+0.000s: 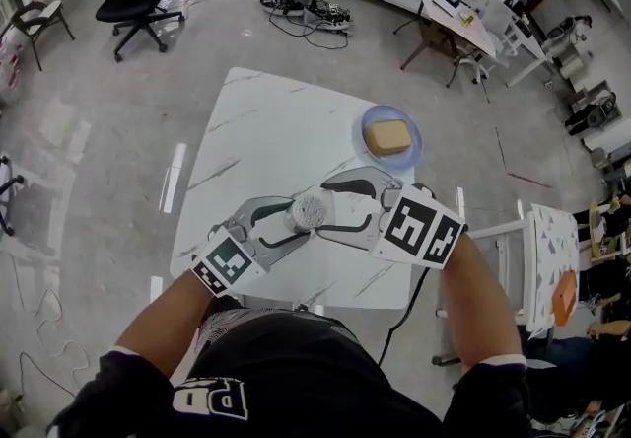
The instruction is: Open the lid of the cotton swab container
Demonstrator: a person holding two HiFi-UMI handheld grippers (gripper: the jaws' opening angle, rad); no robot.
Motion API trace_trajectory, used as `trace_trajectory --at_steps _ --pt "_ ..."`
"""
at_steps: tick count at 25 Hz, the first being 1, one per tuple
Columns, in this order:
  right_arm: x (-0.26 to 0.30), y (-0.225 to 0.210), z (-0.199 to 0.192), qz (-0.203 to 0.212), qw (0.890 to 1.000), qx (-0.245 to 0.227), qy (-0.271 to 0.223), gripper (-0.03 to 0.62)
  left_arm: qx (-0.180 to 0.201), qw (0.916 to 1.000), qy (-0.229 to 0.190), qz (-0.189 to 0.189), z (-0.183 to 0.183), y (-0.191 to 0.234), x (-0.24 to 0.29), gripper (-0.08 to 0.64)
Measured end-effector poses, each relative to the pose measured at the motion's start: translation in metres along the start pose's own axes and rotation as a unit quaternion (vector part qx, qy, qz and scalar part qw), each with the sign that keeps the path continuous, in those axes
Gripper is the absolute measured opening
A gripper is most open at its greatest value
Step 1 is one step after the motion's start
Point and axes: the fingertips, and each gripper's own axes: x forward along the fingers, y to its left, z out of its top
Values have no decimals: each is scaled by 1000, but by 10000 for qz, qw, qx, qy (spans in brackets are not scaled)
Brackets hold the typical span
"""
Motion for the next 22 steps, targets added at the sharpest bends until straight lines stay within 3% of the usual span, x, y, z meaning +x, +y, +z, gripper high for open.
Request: trace_trajectory --at_steps 22 --pt "-13 -9 -25 -211 9996 165 14 258 -188 9996 -103 165 3 5 -7 284"
